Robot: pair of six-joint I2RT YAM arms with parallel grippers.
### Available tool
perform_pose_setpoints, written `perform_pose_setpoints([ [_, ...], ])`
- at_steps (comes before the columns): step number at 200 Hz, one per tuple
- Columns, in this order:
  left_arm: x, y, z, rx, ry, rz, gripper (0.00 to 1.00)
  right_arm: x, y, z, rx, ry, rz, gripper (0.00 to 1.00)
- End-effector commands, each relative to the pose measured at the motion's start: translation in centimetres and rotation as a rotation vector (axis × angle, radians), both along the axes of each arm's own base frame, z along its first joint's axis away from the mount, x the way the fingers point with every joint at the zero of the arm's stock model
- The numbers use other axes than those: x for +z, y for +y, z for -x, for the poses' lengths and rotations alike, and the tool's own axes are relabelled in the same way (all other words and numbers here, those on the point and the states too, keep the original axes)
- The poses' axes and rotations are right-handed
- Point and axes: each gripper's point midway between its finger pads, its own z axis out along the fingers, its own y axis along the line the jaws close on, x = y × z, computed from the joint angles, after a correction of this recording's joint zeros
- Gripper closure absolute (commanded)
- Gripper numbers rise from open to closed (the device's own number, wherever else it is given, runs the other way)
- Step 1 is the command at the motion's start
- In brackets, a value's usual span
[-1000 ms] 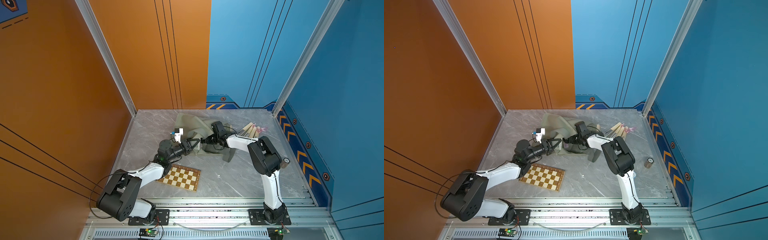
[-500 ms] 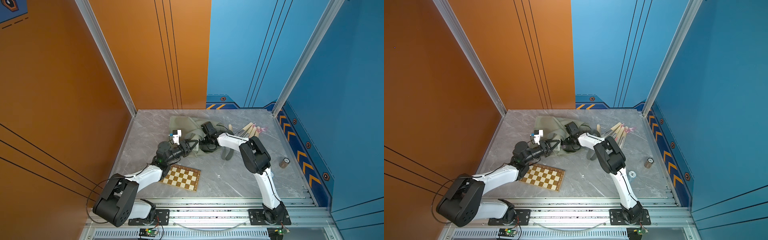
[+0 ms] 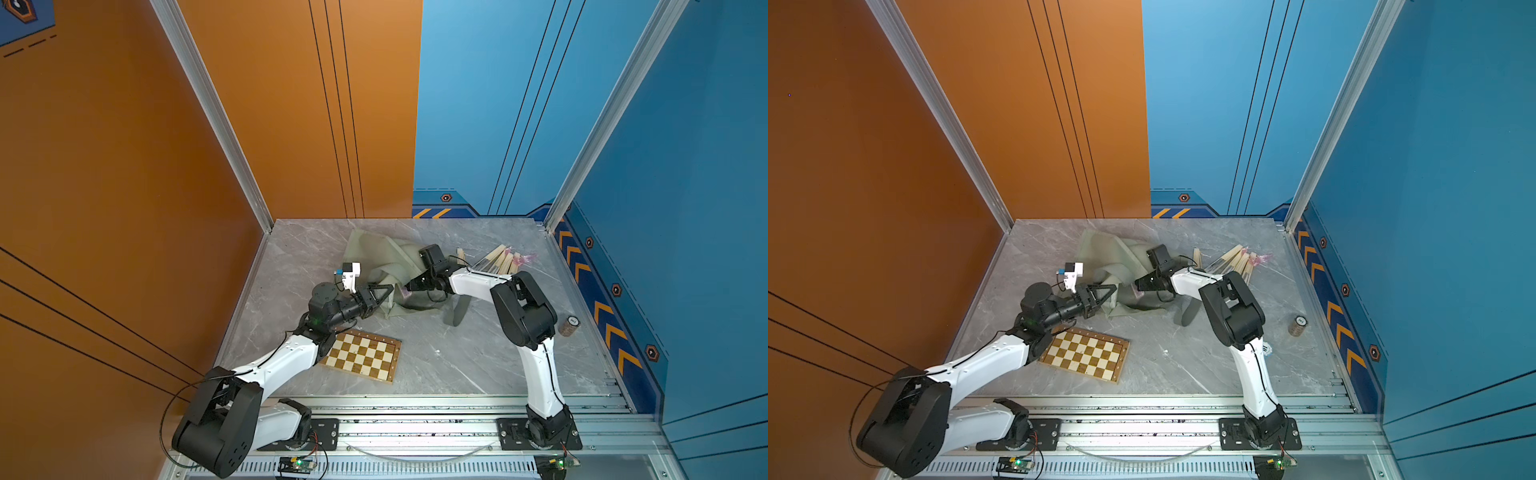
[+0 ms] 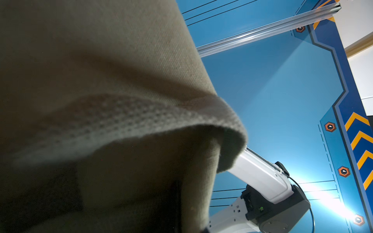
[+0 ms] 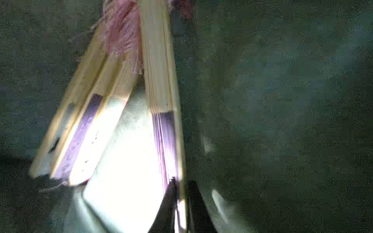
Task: Take out the folding fans from the tote bags
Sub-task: Pick up the folding fan from the canvas bag.
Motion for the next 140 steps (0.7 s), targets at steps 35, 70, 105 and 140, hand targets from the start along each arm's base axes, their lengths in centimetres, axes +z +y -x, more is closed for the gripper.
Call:
perform_pose_setpoints([
  [35,0.5,-1.4,-2.1,-0.027,-0.052,0.044,1.00,4.3,-2.5,0.7,0.064,-0.030,-0.151,0.94],
  [70,0.6,-3.0,-4.0,-0.043,-0.077,0.087,1.00,7.3,-3.8,1.3,0.098,-0.041,-0.218,0.96],
  [105,0.5,-4.1,-6.0,-0.047,-0.106,0.056,1.00,10.0,-5.0,3.7,0.187,-0.005,-0.197,0.96],
  [140,0.4,-4.5,-7.9,-0.061,-0.111,0.030,1.00,11.8,-7.3,7.0,0.265,0.021,-0.127,0.96],
])
